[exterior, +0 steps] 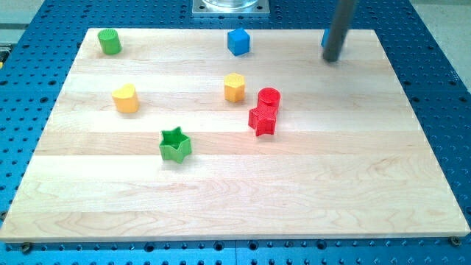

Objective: Place the green star to the center left of the board

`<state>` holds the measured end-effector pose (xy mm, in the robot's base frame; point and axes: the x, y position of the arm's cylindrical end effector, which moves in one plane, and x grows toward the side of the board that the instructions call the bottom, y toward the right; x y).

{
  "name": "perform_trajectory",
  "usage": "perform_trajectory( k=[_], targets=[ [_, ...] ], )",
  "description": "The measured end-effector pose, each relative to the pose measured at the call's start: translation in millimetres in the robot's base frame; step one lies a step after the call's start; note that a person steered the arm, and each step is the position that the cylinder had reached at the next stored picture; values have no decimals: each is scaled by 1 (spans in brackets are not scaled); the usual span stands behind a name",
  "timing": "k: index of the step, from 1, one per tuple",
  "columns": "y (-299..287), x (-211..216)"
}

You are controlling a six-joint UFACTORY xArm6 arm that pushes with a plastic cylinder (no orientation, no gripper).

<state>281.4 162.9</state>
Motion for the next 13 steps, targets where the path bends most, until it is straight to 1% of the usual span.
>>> perform_trajectory(
  k=[1,2,3,4,5,6,7,8,9,10,13],
  targets=[
    [-77,29],
    [-142,89],
    [-150,173],
    [-180,213],
    [-272,222],
    [-299,210],
    [-347,219],
    [-370,258],
    [-391,212],
    [-391,172],
    [-402,150]
  ],
)
